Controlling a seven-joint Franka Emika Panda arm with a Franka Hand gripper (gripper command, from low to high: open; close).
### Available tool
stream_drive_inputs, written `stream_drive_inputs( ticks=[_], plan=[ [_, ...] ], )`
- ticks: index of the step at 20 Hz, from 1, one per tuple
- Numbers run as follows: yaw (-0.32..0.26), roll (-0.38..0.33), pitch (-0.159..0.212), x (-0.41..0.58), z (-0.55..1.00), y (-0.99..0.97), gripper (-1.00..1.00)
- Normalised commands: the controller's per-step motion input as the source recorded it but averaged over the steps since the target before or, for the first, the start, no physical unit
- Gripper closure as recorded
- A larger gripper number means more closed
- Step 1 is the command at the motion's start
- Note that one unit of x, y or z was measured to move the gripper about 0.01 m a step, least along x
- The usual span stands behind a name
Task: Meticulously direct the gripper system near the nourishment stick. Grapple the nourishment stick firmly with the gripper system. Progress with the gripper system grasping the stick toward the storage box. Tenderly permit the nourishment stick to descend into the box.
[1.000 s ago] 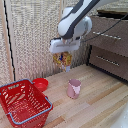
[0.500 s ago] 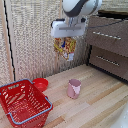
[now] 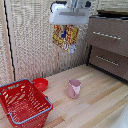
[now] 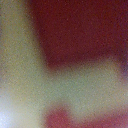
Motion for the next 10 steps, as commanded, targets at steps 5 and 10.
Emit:
stream_drive_inputs(
  ticks=[5, 10],
  plan=[
    [0.000, 0.000, 0.087, -0.141, 0.27, 0.88, 1.00],
    [0.000, 0.000, 0.099, -0.081, 0.21, 0.91, 1.00]
  ],
)
